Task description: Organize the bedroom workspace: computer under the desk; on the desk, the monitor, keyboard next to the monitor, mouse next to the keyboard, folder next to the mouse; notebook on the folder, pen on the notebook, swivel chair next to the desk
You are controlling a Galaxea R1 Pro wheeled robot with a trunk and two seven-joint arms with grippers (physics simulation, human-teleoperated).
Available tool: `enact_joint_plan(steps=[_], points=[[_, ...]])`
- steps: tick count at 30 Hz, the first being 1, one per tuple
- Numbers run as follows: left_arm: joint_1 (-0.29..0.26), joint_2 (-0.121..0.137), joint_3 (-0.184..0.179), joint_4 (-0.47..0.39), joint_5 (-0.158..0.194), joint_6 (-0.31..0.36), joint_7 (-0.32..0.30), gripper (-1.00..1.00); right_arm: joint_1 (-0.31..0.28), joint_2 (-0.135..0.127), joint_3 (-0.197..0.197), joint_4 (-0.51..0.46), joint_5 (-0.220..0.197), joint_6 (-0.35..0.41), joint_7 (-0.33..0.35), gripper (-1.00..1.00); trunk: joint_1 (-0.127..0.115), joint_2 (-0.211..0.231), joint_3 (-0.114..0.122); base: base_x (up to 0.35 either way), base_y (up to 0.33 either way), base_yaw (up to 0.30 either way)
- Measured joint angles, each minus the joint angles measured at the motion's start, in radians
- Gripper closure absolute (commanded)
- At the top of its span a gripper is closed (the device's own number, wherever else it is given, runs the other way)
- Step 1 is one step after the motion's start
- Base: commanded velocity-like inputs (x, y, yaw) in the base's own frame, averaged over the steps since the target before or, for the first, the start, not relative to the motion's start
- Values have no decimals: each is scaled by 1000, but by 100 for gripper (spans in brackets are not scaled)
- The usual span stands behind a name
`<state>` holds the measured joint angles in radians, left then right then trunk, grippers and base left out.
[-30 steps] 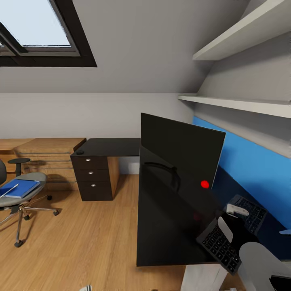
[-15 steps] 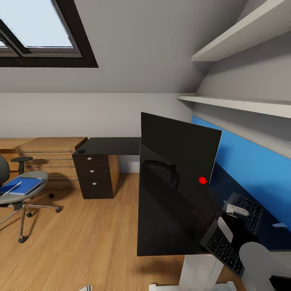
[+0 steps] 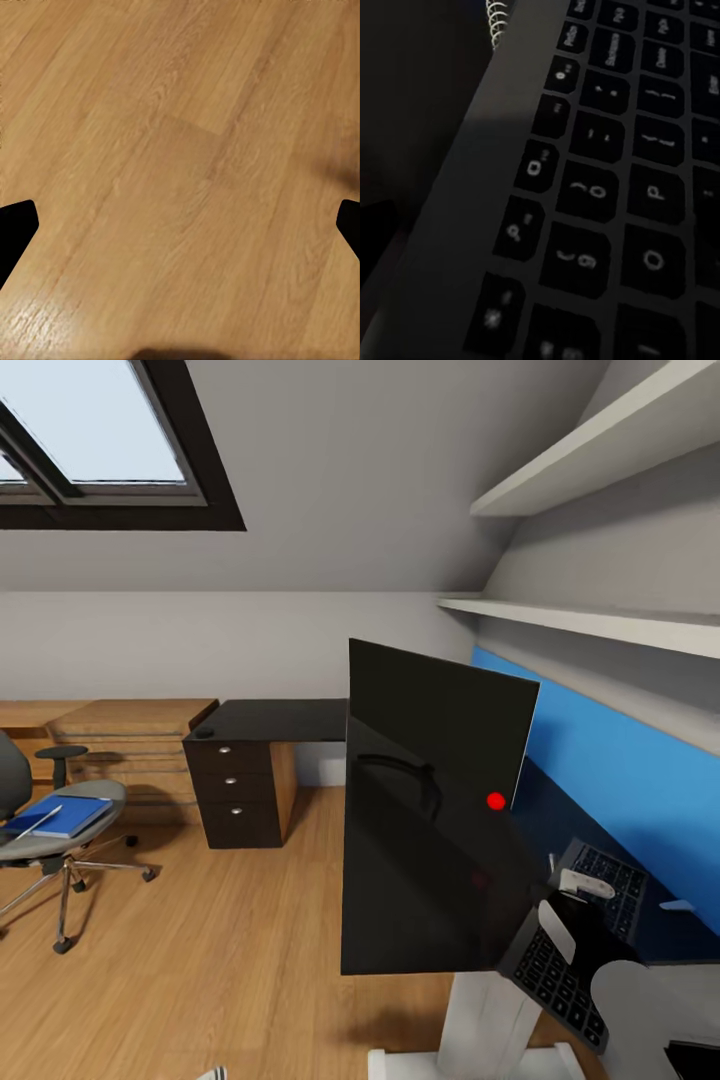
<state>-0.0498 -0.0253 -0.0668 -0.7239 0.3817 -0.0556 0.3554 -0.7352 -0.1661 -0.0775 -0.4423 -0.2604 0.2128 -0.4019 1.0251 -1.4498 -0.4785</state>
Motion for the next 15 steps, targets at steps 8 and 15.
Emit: enact_joint_plan(steps=[8,15], points=[[0,-1,0,2,0,1,1,-100,2,0,-2,-102,-13,9,8,-100,-31,56,25,0,0,0],[0,-1,-1,3,1,1,1,-100,4,1,-2,-148,-14,33,9,-100,-57,105,47,0,0,0]])
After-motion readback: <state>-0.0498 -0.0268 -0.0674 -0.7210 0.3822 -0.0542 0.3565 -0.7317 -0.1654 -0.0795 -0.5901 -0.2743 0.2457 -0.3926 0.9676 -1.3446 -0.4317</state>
